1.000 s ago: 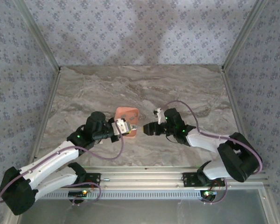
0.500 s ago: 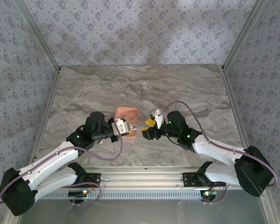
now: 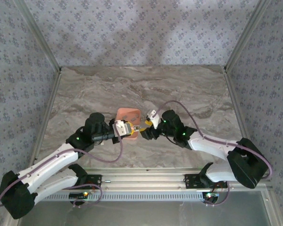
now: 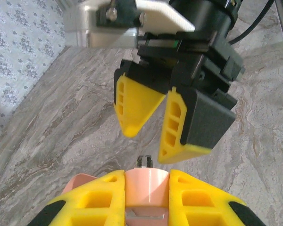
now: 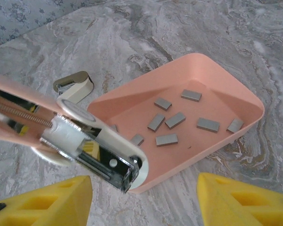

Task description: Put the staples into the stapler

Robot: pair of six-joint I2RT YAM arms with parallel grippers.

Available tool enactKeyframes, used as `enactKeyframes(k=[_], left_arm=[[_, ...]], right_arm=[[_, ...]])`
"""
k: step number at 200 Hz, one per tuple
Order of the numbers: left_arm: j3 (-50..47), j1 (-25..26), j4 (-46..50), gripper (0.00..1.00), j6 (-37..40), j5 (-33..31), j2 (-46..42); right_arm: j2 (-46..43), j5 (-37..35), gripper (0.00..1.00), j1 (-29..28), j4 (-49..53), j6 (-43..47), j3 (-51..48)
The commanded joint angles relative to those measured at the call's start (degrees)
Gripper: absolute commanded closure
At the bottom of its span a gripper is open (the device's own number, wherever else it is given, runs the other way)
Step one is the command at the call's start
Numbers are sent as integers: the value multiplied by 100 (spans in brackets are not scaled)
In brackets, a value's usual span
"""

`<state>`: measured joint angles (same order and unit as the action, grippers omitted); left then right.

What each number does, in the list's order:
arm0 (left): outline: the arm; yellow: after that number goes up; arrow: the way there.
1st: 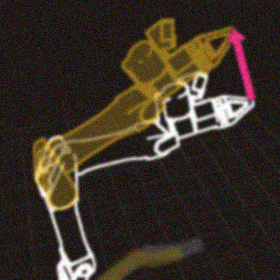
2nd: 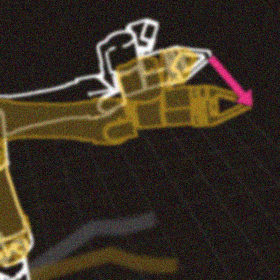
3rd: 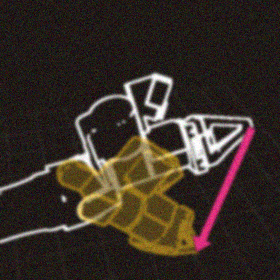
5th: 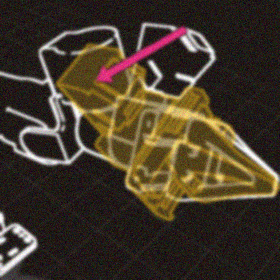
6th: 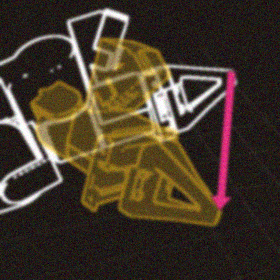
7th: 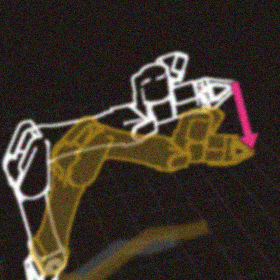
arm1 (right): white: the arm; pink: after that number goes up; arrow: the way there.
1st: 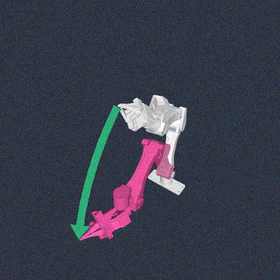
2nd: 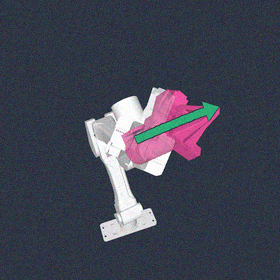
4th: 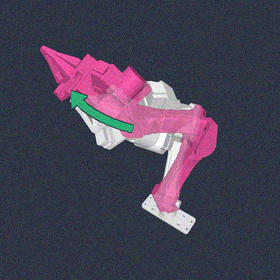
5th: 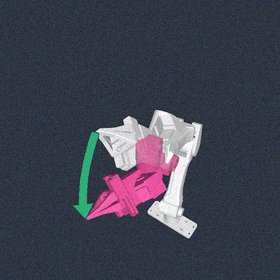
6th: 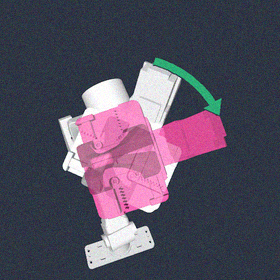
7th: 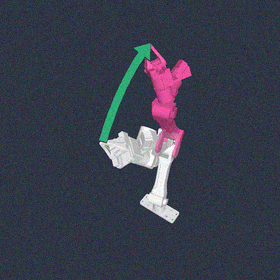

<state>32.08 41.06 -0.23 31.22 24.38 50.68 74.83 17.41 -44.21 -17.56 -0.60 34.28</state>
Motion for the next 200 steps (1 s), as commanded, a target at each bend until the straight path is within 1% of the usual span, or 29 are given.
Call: enactKeyframes(k=[1, 56, 95, 128, 152, 174, 200], left_arm=[[-17, 43, -284, 100, -98, 247, -75], [-9, 38, -337, 100, -95, 315, -77], [0, 39, -276, 100, -68, 191, -117], [16, 38, -189, 100, -12, 154, -139], [-4, 41, -209, 100, 29, 214, -128], [-10, 43, -241, 100, 50, 293, -114], [-17, 42, -223, 100, 72, 363, -110]], right_arm=[[181, 67, 39, -45, -305, -63, 228], [496, 52, 39, -56, -581, -28, 271], [326, -11, 38, -54, -623, 221, 101], [-336, -343, 35, -64, -546, 988, -324], [-738, -416, 33, -78, -48, 1831, -336], [-895, -551, 33, -229, 398, 2745, -209], [-863, -471, 32, -421, 495, 3617, -101]])
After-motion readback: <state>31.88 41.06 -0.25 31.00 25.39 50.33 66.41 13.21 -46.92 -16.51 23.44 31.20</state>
